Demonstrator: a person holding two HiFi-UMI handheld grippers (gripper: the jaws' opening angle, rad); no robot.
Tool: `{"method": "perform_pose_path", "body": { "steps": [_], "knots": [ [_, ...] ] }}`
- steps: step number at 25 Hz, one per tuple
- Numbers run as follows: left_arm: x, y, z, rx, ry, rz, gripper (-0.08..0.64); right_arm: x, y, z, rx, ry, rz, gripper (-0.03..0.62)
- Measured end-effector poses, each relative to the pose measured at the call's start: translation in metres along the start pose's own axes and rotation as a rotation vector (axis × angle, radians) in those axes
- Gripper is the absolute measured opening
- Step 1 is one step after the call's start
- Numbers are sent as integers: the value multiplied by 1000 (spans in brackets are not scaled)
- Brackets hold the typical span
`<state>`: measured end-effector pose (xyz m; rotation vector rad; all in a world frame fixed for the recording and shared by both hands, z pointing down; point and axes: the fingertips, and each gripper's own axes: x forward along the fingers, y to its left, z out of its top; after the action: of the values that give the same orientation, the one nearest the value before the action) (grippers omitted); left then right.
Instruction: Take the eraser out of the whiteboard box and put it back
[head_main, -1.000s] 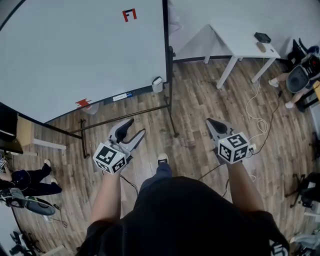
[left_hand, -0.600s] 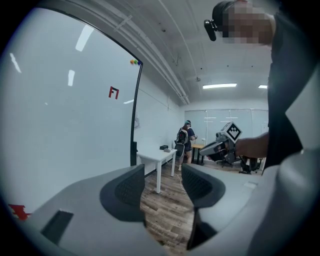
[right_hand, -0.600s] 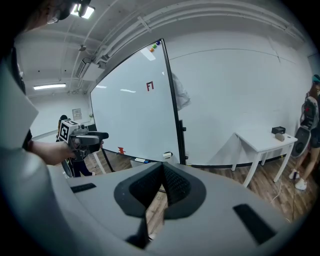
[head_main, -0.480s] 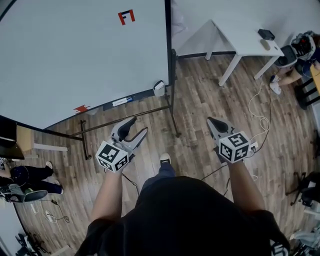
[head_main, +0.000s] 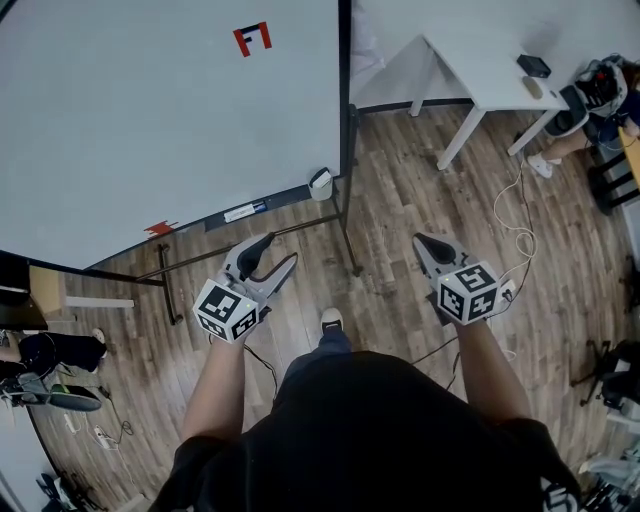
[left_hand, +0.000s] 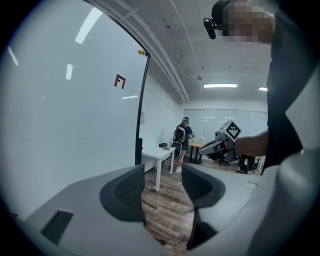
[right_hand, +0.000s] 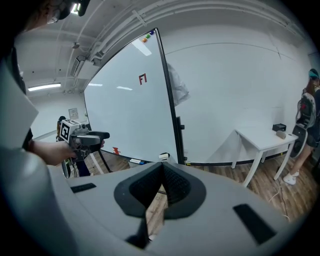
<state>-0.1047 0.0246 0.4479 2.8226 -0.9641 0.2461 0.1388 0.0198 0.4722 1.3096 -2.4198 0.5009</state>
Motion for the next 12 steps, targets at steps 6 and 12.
{"method": "perform_pose_path", "body": {
  "steps": [6, 12],
  "knots": [
    [5, 26, -4, -12, 3, -14, 241, 23, 1, 13, 1, 8, -10, -6],
    [13, 61, 2, -1, 1, -21, 241, 47, -2, 31, 1, 11, -25, -6]
  ]
}}
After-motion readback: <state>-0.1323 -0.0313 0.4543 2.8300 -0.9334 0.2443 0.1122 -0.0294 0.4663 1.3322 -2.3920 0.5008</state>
